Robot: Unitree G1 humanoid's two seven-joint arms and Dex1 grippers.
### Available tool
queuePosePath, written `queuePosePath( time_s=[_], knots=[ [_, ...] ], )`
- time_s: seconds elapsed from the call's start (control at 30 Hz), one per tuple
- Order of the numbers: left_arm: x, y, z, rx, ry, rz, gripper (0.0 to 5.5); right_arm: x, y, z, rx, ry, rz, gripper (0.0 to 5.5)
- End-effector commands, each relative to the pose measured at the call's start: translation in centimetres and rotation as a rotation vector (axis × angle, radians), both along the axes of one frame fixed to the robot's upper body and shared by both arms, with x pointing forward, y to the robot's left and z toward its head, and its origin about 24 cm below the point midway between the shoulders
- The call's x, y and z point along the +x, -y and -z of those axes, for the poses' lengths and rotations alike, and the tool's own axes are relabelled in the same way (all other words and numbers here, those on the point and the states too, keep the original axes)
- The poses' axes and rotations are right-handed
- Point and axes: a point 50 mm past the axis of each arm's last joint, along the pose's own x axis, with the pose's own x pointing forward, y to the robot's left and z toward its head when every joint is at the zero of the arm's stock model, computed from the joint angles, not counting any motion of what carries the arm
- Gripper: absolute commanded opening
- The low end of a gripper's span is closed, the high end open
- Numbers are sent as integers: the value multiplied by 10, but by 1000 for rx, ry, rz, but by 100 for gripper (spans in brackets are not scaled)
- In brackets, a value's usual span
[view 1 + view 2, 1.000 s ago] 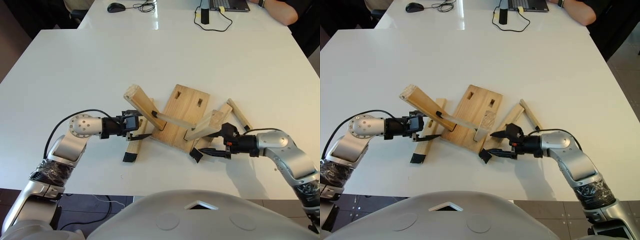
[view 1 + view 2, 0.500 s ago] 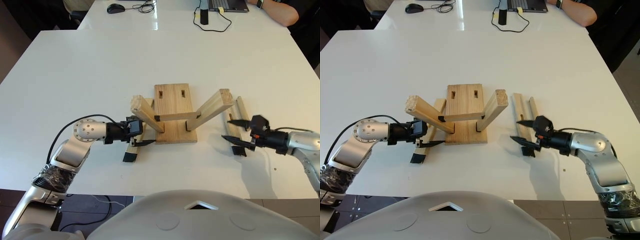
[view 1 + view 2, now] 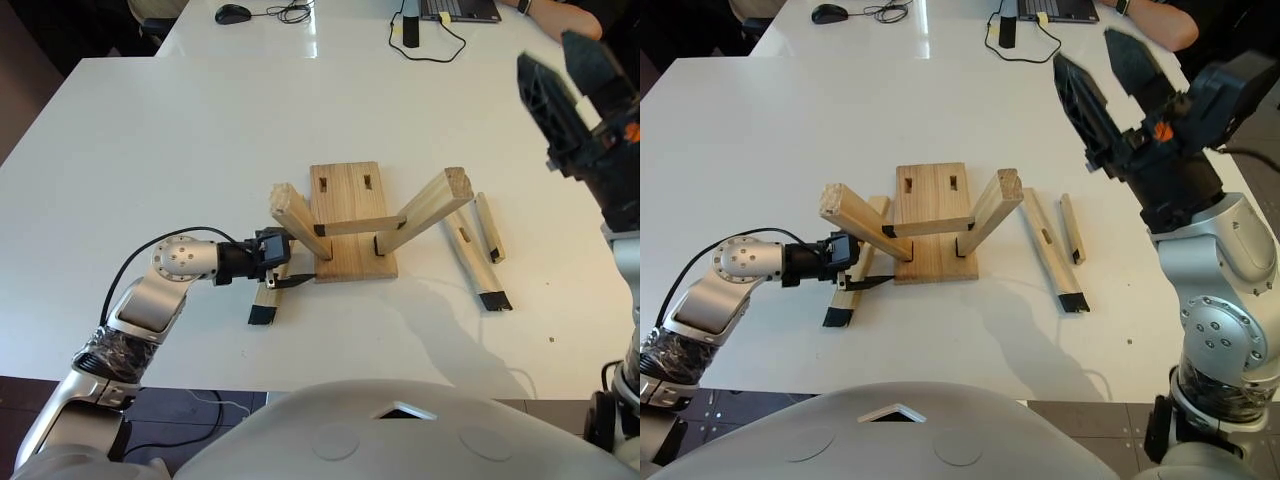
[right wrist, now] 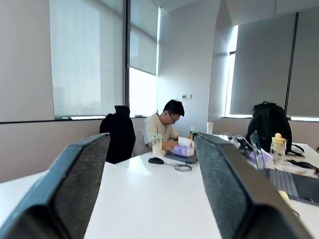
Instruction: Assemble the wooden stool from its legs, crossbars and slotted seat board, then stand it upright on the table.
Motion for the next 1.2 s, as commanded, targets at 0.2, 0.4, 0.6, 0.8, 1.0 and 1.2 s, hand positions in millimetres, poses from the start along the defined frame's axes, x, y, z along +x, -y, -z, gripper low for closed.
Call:
queuePosePath(
  time_s=[0.2, 0.4, 0.6, 0.8, 1.0, 1.2],
  knots=[
    [3, 1, 1, 41, -3, 6, 374, 3, -43, -40, 53, 65, -71, 309],
    [1, 1, 1, 44, -8, 8, 374, -3, -54, -20, 27, -66, -162, 309],
    [1, 6, 2, 43, -14, 38, 374, -1, -82, 137, -254, -637, -167, 309],
    [1, 7, 1, 40, -14, 40, 374, 20, -61, 53, -81, -305, -157, 309],
    [-3, 6, 5, 46, -22, 31, 374, 10, -47, -35, 8, 31, -187, 309],
    [0, 5, 3, 47, -20, 30, 374, -3, -52, -36, 23, 22, -243, 309]
  ],
)
